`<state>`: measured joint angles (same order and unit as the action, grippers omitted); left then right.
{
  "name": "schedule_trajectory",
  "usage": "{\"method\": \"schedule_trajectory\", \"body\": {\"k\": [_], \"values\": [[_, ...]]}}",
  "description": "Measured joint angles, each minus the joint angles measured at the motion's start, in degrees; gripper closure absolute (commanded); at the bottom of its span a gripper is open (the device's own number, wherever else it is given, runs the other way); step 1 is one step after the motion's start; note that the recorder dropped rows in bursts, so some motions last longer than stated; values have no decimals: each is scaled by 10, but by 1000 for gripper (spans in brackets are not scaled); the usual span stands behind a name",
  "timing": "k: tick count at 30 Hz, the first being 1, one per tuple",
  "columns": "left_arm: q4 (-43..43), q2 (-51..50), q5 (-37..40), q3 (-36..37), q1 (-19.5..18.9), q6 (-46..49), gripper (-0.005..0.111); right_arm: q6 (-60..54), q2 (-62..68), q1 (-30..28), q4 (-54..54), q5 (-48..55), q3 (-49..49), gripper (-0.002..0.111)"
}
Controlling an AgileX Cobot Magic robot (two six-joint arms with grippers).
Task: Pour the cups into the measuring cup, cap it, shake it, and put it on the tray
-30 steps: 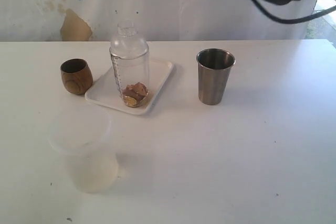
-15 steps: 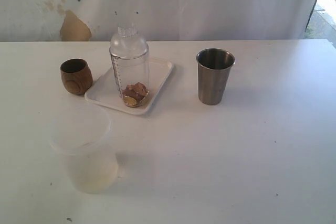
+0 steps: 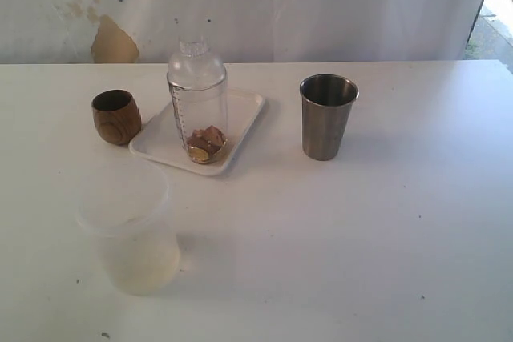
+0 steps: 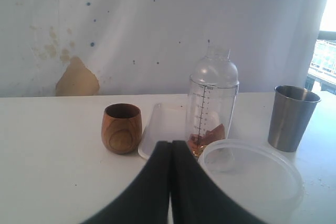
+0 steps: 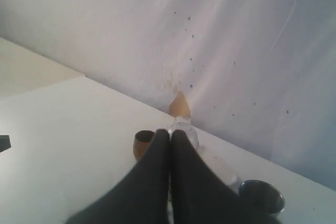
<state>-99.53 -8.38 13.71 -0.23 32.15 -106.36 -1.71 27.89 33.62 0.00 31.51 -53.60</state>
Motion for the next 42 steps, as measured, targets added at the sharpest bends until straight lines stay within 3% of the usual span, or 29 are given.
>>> {"method": "schedule_trajectory", "body": {"k": [11,42], "values": [[0,0,-1,0,0,0,107,5,-275,0,0,101,74,108],[0,0,-3,0,0,0,107,5,-278,0,3,108,74,108]]}}
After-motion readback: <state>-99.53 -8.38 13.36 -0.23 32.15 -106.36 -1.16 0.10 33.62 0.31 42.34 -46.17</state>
